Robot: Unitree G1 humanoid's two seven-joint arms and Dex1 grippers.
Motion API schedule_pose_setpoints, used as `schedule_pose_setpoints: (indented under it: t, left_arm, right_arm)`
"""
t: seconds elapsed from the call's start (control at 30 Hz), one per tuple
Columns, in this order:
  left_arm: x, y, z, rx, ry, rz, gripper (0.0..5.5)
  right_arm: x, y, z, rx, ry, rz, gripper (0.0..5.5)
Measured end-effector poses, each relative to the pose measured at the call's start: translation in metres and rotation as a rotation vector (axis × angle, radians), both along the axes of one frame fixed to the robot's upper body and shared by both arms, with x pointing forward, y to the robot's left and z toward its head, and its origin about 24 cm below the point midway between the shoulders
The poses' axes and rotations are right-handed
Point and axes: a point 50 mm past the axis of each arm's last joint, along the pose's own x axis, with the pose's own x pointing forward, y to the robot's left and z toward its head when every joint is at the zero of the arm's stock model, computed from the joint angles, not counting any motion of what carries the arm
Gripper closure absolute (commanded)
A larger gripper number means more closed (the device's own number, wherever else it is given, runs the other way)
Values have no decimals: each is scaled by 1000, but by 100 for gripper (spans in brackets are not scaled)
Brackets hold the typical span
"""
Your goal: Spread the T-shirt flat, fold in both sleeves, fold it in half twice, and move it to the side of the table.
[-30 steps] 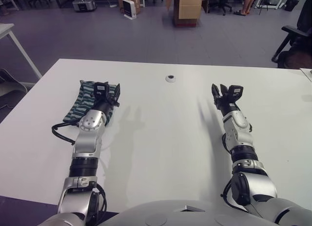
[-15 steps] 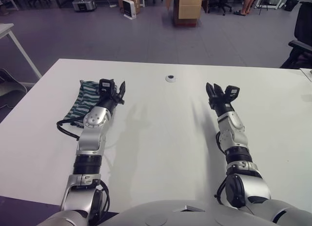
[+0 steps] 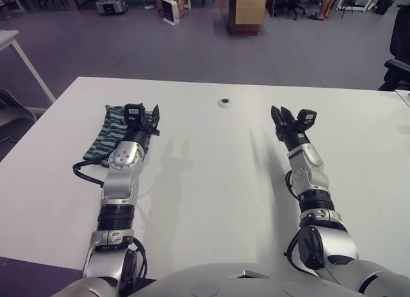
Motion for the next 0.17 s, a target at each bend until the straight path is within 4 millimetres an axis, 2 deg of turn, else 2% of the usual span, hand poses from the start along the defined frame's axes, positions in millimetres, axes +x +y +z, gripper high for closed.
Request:
schedule_pose_setpoints:
  t: [0.03, 0.13, 0.17]
  left_arm:
    - [0, 0, 0, 0, 0, 1, 311]
    - [0, -4, -1, -4, 3, -23, 253]
    - [0, -6, -1, -9, 4, -30, 233]
  right_arm:
    - [0, 0, 0, 0, 0, 0, 361]
    - [0, 1, 0, -6, 1, 3, 299]
    - [0, 1, 0, -8, 1, 2, 296]
